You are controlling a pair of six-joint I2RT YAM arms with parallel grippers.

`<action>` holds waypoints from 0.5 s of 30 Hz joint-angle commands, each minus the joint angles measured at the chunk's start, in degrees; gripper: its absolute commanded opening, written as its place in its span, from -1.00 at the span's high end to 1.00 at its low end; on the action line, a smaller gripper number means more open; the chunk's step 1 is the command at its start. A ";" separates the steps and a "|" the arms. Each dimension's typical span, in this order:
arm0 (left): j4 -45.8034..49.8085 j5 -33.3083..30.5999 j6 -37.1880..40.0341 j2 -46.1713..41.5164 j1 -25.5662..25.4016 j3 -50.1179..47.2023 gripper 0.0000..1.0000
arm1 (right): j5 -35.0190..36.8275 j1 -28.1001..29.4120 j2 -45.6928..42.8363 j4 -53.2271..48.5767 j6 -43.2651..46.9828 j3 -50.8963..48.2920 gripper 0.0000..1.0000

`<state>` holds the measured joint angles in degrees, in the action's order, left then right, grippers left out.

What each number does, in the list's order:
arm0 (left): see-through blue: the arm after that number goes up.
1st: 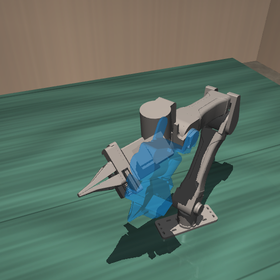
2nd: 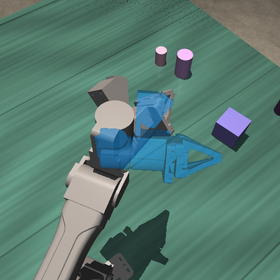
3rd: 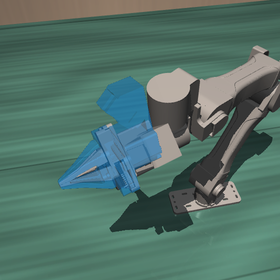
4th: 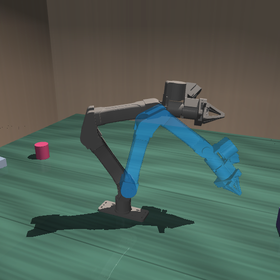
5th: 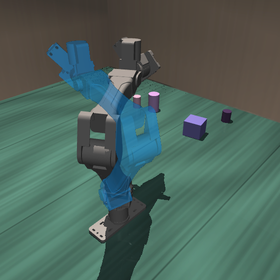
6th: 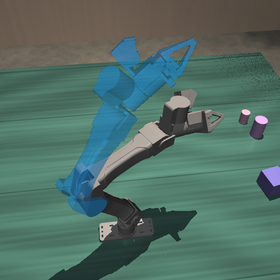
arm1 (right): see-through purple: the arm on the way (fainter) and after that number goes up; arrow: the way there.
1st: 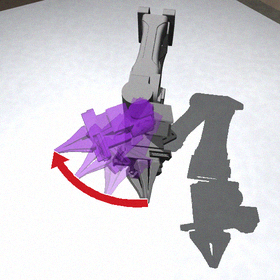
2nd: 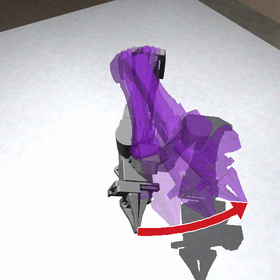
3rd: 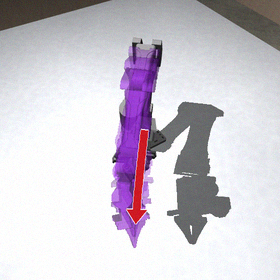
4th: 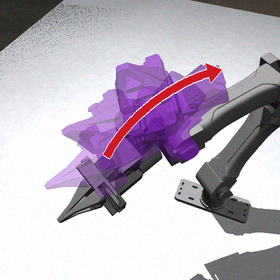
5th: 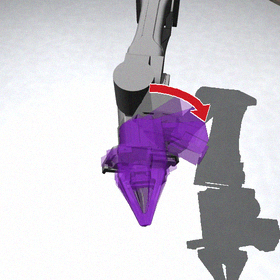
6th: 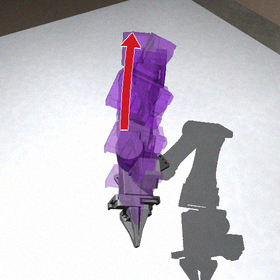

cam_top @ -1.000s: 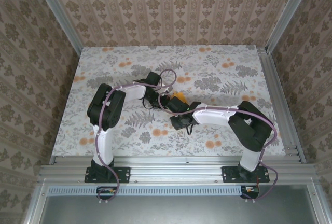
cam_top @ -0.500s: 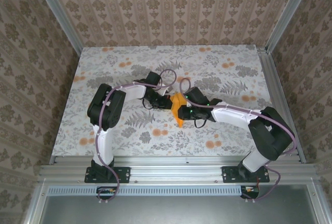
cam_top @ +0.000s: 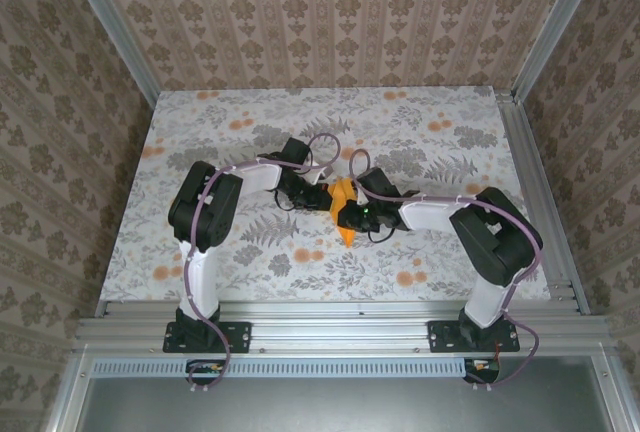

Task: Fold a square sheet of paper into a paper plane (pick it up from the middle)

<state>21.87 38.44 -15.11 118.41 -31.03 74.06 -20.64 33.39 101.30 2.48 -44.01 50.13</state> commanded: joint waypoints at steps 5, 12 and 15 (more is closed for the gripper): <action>3.87 -5.04 2.13 4.29 0.08 -0.17 1.00 | -3.25 -0.34 2.41 2.15 -1.34 -0.85 0.70; 3.65 -4.86 1.84 4.64 0.02 -0.32 1.00 | -3.98 -0.34 3.50 4.19 -2.32 -2.01 0.71; 3.54 -4.84 1.84 4.64 0.01 -0.41 1.00 | -4.55 -0.42 3.98 5.39 -2.91 -2.32 0.70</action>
<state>22.94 38.59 -14.87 118.91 -31.03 74.94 -23.27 33.15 103.63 6.33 -45.67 48.88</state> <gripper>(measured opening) 0.048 0.149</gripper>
